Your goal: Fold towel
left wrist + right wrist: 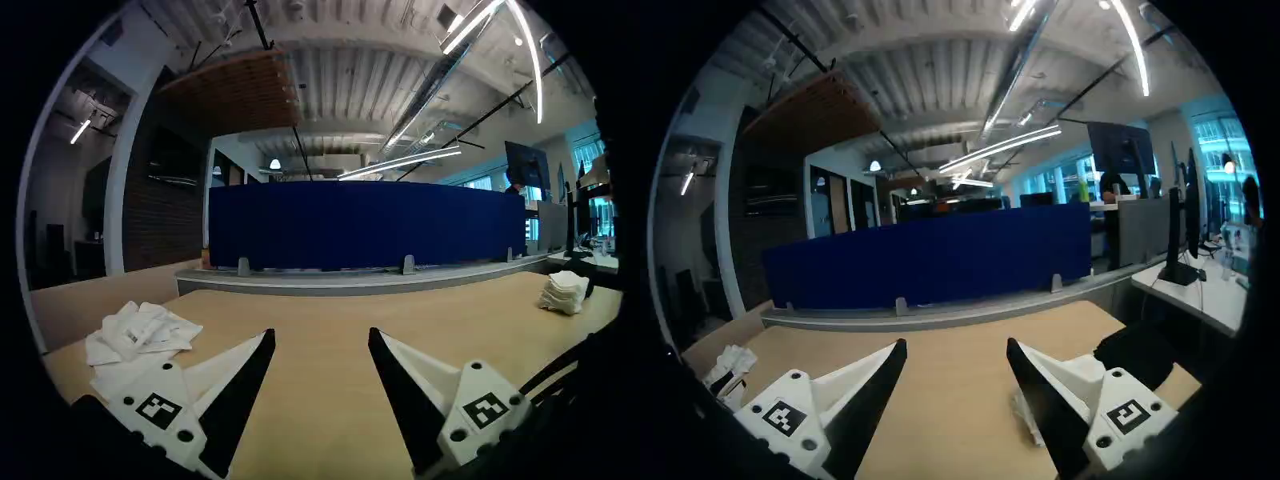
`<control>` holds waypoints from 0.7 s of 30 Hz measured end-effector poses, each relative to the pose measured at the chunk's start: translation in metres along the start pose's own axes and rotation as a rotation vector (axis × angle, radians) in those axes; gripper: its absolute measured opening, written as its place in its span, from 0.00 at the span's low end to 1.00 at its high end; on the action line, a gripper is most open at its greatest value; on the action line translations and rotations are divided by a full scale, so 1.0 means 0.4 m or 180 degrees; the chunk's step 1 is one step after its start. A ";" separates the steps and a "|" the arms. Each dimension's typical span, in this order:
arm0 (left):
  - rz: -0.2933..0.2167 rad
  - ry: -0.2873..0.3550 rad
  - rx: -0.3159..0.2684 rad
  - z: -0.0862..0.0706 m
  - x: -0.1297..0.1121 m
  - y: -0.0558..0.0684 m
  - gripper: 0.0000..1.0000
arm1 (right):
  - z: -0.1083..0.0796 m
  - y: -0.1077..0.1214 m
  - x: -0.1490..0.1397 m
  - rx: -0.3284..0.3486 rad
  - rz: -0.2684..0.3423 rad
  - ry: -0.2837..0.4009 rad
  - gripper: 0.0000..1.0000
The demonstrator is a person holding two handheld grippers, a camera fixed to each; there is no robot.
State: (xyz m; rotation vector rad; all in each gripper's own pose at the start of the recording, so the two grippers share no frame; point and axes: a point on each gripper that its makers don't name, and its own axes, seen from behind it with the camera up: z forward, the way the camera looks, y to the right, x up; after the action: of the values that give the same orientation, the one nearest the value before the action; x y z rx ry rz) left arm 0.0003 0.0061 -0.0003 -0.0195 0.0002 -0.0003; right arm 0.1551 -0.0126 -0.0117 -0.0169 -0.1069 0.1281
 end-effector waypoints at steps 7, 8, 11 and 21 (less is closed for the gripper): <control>0.0001 0.0000 0.0000 -0.001 -0.001 -0.001 0.86 | 0.010 0.087 -0.073 -0.0041 -0.0027 0.0038 0.97; 0.0000 0.0000 0.0000 -0.002 -0.001 -0.001 0.86 | 0.012 0.095 -0.080 -0.0030 -0.0034 0.0053 0.97; 0.0000 0.0000 0.0000 -0.002 -0.001 0.000 0.86 | 0.020 0.109 -0.098 0.0004 -0.0038 0.0111 0.97; 0.0000 0.0000 0.0001 0.000 0.001 -0.001 0.86 | 0.050 0.152 -0.202 0.0049 -0.0088 0.0196 0.98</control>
State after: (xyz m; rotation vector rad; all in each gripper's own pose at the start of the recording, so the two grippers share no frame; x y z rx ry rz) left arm 0.0005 0.0058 -0.0004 -0.0192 0.0003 -0.0001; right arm 0.0658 0.0376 -0.0019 -0.0042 -0.0446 0.1005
